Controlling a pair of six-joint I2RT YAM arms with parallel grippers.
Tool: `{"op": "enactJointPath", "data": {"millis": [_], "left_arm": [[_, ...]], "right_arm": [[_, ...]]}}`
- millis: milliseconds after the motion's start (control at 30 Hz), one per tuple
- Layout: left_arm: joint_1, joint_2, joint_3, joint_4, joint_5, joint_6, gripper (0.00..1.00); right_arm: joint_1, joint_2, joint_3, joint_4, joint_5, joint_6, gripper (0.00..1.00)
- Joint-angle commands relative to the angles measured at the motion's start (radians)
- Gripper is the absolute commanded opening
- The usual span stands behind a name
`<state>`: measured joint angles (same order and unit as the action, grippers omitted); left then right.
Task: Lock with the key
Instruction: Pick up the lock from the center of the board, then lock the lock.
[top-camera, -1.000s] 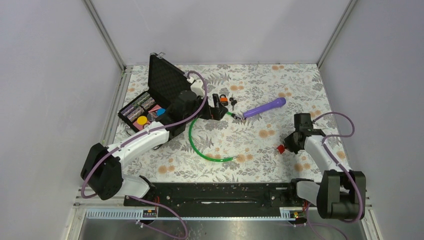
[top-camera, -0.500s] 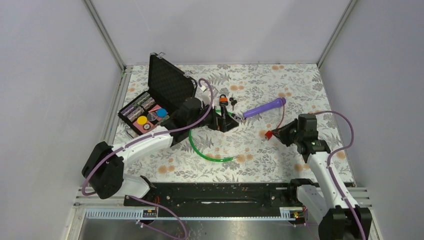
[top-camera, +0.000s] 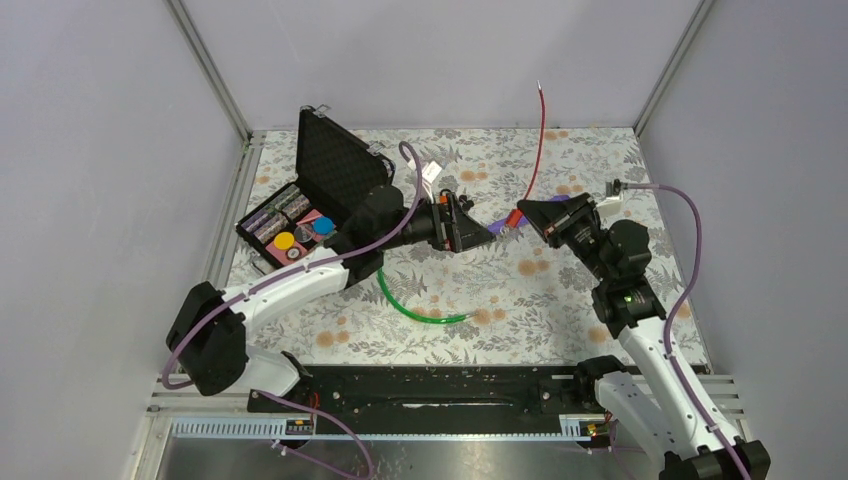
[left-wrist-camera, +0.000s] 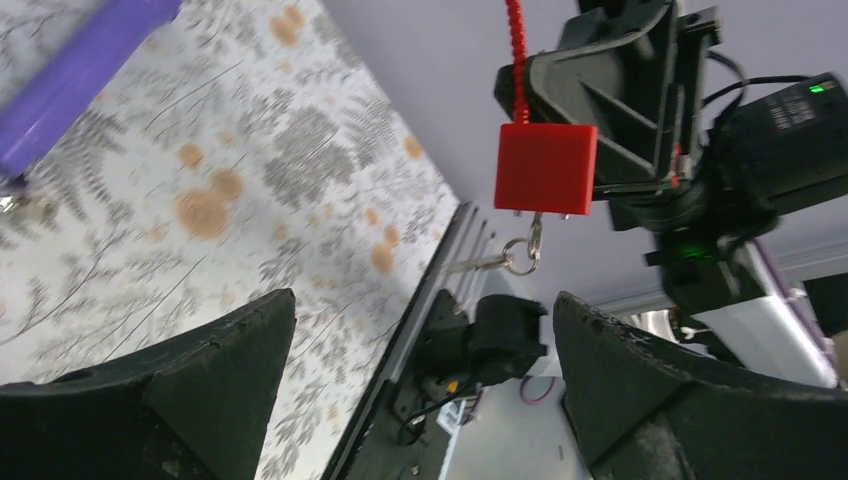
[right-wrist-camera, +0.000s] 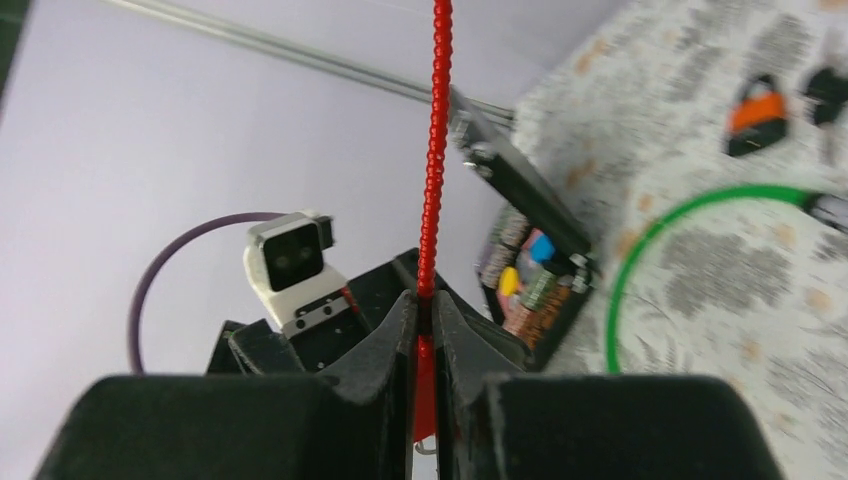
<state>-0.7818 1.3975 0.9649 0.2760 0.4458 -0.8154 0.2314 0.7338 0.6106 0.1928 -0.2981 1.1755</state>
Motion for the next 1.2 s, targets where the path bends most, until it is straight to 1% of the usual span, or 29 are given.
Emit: {"op": "enactJointPath", "data": {"millis": [0, 133, 233, 433, 567, 700, 767, 867, 900, 967, 1067, 1167], "left_arm": [[-0.015, -0.055, 0.093, 0.108, 0.048, -0.054, 0.99], [-0.020, -0.076, 0.104, 0.112, 0.014, -0.081, 0.99], [-0.026, -0.095, 0.092, 0.152, -0.009, -0.089, 0.99], [-0.048, -0.074, 0.125, 0.114, -0.060, -0.022, 0.99], [-0.060, -0.049, 0.142, 0.112, -0.077, -0.016, 0.99], [-0.063, -0.060, 0.130, 0.119, -0.116, -0.006, 0.96], [-0.065, -0.065, 0.120, 0.126, -0.129, -0.001, 0.91], [-0.066, -0.062, 0.117, 0.126, -0.127, 0.000, 0.80], [-0.065, -0.060, 0.116, 0.126, -0.124, -0.001, 0.74], [-0.065, -0.057, 0.117, 0.125, -0.122, -0.002, 0.66], [-0.066, -0.056, 0.117, 0.118, -0.113, 0.003, 0.46], [-0.066, -0.057, 0.113, 0.112, -0.105, 0.017, 0.21]], "right_arm": [[0.027, 0.039, 0.082, 0.285, -0.075, 0.063, 0.01], [0.051, 0.084, 0.088, 0.406, -0.104, 0.107, 0.01], [0.066, 0.102, 0.089, 0.454, -0.113, 0.117, 0.01], [0.108, 0.108, 0.103, 0.435, -0.101, 0.073, 0.02], [0.138, 0.112, 0.118, 0.380, -0.100, 0.018, 0.02], [0.154, 0.112, 0.125, 0.337, -0.095, -0.020, 0.02], [0.158, 0.116, 0.130, 0.327, -0.100, -0.030, 0.02], [0.167, 0.123, 0.134, 0.324, -0.103, -0.039, 0.03], [0.171, 0.127, 0.136, 0.315, -0.104, -0.043, 0.03], [0.178, 0.131, 0.139, 0.308, -0.108, -0.054, 0.03], [0.182, 0.130, 0.140, 0.272, -0.103, -0.067, 0.03], [0.183, 0.123, 0.140, 0.236, -0.097, -0.082, 0.05]]}}
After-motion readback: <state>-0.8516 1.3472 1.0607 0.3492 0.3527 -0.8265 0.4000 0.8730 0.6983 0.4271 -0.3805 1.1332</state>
